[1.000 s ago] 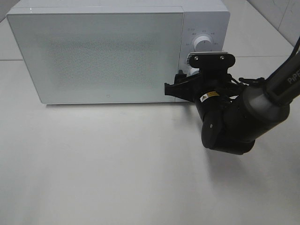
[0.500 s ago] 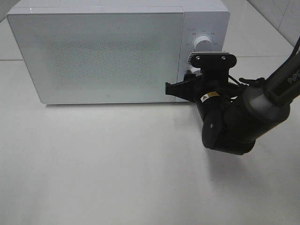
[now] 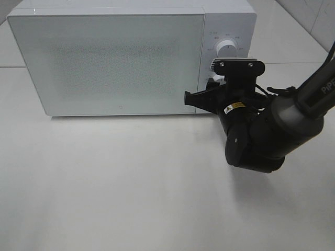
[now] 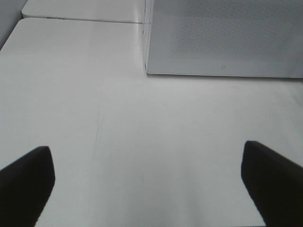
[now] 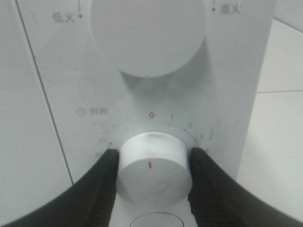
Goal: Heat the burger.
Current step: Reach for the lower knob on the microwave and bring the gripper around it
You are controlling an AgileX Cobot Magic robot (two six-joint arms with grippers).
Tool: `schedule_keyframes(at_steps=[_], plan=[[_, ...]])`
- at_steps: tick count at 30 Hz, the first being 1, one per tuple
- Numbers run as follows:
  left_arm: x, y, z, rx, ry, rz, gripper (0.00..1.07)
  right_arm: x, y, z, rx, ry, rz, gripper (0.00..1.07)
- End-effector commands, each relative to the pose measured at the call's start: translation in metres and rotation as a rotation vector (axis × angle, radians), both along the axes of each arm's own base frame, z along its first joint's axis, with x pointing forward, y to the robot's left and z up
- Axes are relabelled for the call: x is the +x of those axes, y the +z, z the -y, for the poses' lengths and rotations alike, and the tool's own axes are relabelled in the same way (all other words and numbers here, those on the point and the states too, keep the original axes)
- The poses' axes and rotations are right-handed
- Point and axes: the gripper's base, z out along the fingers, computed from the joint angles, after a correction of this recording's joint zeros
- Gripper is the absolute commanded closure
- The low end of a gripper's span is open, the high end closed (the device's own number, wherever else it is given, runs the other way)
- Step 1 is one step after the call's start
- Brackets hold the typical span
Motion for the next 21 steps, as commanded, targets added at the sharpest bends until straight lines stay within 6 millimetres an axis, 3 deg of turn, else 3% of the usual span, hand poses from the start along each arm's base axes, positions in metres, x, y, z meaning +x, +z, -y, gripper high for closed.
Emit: schedule_keyframes(at_steps=[1, 9, 12, 14, 15, 16, 17, 19, 20, 21], plan=[[-0.0026, -0.0013, 0.0006, -0.011, -0.001, 0.013, 0.06, 0.0041, 0.0065, -0.0006, 0.012, -0.001, 0.057, 1.07], [-0.0026, -0.0013, 0.0006, -0.011, -0.001, 0.013, 0.06, 0.0044, 0.0090, -0.0030, 0.042, 0.021, 0.085, 1.07], [-0.0026, -0.0013, 0.0006, -0.011, -0.001, 0.013, 0.06, 0.0045, 0.0114, -0.0060, 0.142, 0.042, 0.109, 1.07], [-0.0026, -0.0013, 0.0006, -0.011, -0.001, 0.013, 0.06, 0.0045, 0.0121, -0.0078, 0.350, 0.034, 0.110, 1.07], [-0.0026, -0.0013, 0.0006, -0.011, -0.001, 0.013, 0.06, 0.0045, 0.0121, -0.0078, 0.350, 0.034, 0.110, 1.07], [-0.0026, -0.0013, 0.0006, -0.011, -0.001, 0.013, 0.06, 0.0044, 0.0120, -0.0081, 0.498, 0.018, 0.103, 1.07], [-0.0026, -0.0013, 0.0006, -0.011, -0.001, 0.013, 0.06, 0.0044, 0.0120, -0.0081, 0.498, 0.018, 0.103, 1.07], [-0.0026, -0.0013, 0.0006, -0.011, -0.001, 0.013, 0.06, 0.0046, 0.0125, -0.0093, 0.731, -0.002, 0.095, 1.07], [-0.0026, -0.0013, 0.0006, -0.011, -0.001, 0.013, 0.06, 0.0046, 0.0125, -0.0093, 0.731, -0.002, 0.095, 1.07], [-0.0026, -0.0013, 0.0006, -0.011, -0.001, 0.013, 0.06, 0.0049, 0.0133, -0.0105, 0.887, -0.011, 0.090, 1.07]])
